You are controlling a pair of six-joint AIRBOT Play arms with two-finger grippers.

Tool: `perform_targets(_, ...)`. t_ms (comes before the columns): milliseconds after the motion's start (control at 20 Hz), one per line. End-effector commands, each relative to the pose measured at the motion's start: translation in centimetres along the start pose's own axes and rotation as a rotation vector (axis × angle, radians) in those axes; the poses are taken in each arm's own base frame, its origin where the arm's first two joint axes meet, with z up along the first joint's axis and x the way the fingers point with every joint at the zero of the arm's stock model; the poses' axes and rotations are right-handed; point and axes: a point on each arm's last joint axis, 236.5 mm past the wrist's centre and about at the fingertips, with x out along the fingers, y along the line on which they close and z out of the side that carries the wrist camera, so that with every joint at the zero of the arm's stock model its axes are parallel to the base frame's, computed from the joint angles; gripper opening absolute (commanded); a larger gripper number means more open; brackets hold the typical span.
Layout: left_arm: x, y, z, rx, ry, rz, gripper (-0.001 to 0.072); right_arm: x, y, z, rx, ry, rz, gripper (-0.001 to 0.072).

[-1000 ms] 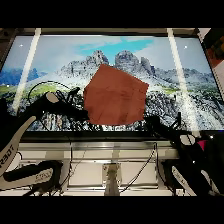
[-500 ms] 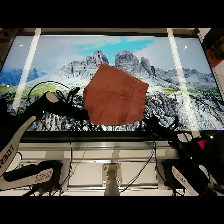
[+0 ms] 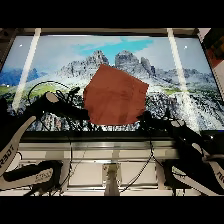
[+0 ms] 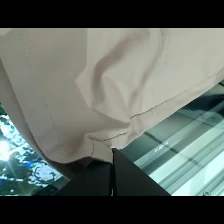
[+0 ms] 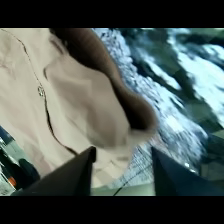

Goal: Fold the clothes and pants, and hang the long-sleeved shirts on hangers.

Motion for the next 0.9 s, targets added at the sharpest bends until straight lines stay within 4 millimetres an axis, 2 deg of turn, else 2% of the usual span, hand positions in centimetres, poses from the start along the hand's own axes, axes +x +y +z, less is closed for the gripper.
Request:
perform_targets(0, 0.0, -0.2, 0.7, -0.011, -0.031, -0.009, 0.0004, 0.9, 1.1, 1.5, -0.046, -0.014, -0.011, 0.0019)
perform_targets(150, -1.1, -1.9, 4.3, -0.045, -0.154, -0.066, 0.0003, 0.0, 5.2, 2.5, -0.128, -0.041, 0.064, 0.0011)
perform_targets(250, -3.7, -3.0, 9.1, -0.01, -0.301, -0.06, 0.0003, -1.0, 9.3, 4.4, -0.177, -0.103, 0.131, 0.0011)
perform_targets(350, -8.0, -4.1, 15.2, 0.034, -0.511, -0.027, 0.0003, -2.4, 14.0, 7.1, -0.235, -0.198, 0.198, 0.0011)
perform_targets(400, -11.0, -5.0, 18.3, 0.063, -0.627, -0.011, 0.0003, -3.3, 16.7, 8.5, -0.258, -0.25, 0.236, 0.0011)
perform_targets(500, -17.3, -7.5, 23.0, 0.132, -0.825, 0.011, 0.0003, -5.1, 21.5, 11.2, -0.287, -0.347, 0.31, 0.0011)
perform_targets(550, -20.5, -8.9, 24.7, 0.163, -0.915, 0.016, 0.0002, -6.1, 24.1, 12.1, -0.305, -0.381, 0.35, 0.0011)
perform_targets(650, -24.7, -11.2, 26.3, 0.211, -1.017, 0.011, 0.0003, -7.8, 28.1, 12.8, -0.353, -0.417, 0.41, 0.0012)
perform_targets(700, -25.7, -12.0, 26.5, 0.227, -1.035, 0.006, 0.0003, -8.6, 29.4, 13.0, -0.389, -0.436, 0.423, 0.0012)
perform_targets(750, -25.6, -12.2, 26.3, 0.233, -1.024, 0.0, 0.0003, -9.4, 30.3, 13.1, -0.434, -0.457, 0.425, 0.0012)
perform_targets(850, -22.8, -11.8, 24.9, 0.276, -0.9, 0.019, 0.0003, -9.5, 30.3, 12.5, -0.522, -0.427, 0.388, 0.0012)
